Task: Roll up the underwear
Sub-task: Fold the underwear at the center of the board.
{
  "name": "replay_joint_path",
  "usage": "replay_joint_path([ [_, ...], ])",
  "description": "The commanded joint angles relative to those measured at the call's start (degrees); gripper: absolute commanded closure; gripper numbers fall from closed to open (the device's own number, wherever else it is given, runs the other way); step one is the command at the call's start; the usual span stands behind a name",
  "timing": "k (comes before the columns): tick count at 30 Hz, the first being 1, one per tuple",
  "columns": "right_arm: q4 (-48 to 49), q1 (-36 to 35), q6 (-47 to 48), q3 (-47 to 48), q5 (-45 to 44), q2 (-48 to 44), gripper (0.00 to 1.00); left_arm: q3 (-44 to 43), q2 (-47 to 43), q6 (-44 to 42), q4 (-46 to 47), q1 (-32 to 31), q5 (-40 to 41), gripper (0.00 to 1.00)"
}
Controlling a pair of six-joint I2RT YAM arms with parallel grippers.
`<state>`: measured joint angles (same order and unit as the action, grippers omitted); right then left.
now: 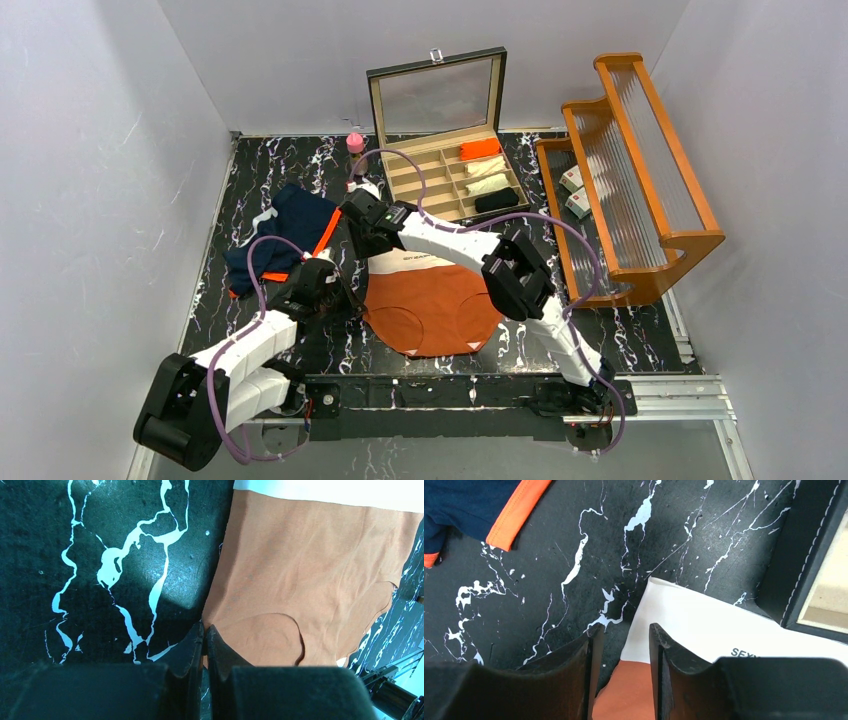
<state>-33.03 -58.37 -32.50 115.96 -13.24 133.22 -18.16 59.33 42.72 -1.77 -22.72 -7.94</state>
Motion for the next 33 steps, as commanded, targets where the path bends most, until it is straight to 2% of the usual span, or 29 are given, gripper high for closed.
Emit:
replay_joint_path([
  [1, -2.5, -0.1, 1.0, 4.1, -2.3, 1.8, 0.55, 0.9, -1.3, -0.1, -2.6, 0.1, 1.1, 0.99],
  [5, -3.7, -0.2, 1.5, 6.7, -2.8, 4.0, 0.58, 0.6, -1.5, -0.2, -2.9, 0.1, 0.9, 1.00],
  [8, -4.5, -0.2, 2.1, 9.1, -2.8, 5.9, 0.68, 0.4, -1.6, -0.3, -3.3, 0.1, 0.8, 1.00],
  [12, -4.9, -0.3, 2.9, 11.2, -2.9, 7.9, 0.65, 0.3, -1.9, -0.5, -3.6, 0.1, 0.9, 1.00],
  [21, -6.4, -0.5, 4.1, 13.0, -5.1, 10.1, 0.67, -0.3, -1.2, -1.0, -4.0, 0.1, 0.8, 1.00],
  [27, -7.2, -0.5, 4.6, 15.3, -4.7, 10.3, 0.82, -1.4, -1.4, -1.0, -4.9, 0.1, 0.8, 1.00],
  [33, -6.8, -0.4, 4.4, 16.1, -1.6, 7.1, 0.87, -5.7, -3.7, -0.8, -12.8, 0.1, 4.0, 1.00],
])
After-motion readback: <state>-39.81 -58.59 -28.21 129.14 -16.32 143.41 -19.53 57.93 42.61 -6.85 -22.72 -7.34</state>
